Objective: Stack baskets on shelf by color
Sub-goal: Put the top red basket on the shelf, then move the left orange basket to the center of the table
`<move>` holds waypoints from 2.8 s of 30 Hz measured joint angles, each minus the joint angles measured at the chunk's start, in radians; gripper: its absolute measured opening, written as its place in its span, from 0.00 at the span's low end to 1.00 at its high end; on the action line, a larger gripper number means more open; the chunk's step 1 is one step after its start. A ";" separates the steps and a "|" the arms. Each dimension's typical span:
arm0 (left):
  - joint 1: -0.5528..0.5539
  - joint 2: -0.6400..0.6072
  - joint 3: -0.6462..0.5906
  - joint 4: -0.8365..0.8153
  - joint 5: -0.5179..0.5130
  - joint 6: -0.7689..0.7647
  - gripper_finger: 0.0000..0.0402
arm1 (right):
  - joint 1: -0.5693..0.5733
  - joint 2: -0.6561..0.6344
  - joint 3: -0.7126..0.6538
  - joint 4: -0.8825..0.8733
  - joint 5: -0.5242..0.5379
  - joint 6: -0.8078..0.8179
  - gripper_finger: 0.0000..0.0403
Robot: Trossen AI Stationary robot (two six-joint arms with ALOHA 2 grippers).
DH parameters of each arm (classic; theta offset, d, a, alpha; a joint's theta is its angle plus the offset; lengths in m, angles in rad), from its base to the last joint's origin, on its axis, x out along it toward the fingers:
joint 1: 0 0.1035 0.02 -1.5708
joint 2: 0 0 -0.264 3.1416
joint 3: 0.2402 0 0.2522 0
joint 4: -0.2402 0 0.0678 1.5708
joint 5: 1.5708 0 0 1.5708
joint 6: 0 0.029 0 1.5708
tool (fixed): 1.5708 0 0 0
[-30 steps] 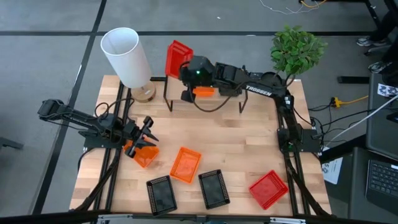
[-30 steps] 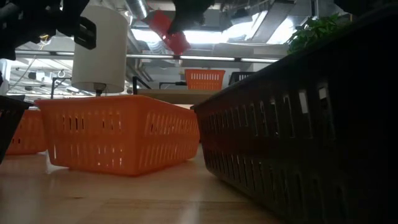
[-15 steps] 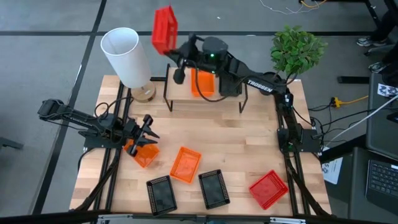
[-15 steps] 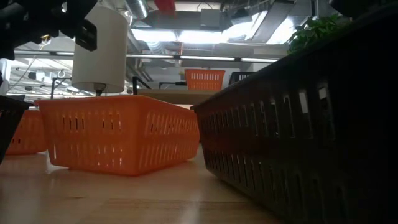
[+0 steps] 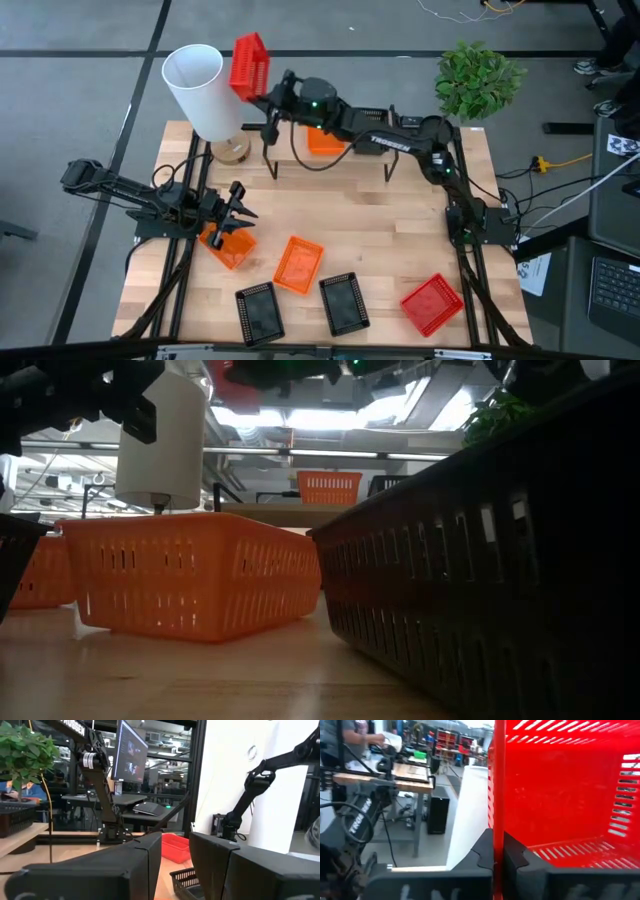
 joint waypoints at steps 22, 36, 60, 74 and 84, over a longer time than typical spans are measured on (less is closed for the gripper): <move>0.000 0.000 0.000 -0.003 0.000 0.007 0.23 | -0.032 -0.018 0.003 -0.842 0.072 -0.009 0.00; 0.000 0.000 0.000 -0.005 -0.001 0.007 0.23 | 0.012 -0.014 0.003 -0.899 0.070 -0.024 0.00; 0.000 0.000 0.000 -0.005 -0.001 0.007 0.23 | 0.023 -0.013 0.003 -0.968 0.054 0.004 0.01; 0.000 0.000 0.000 -0.005 -0.001 0.007 0.23 | 0.022 -0.013 0.003 -0.979 0.055 0.028 0.10; 0.000 0.000 0.000 -0.005 -0.002 0.008 0.23 | 0.022 -0.013 0.003 -0.958 0.057 0.028 0.20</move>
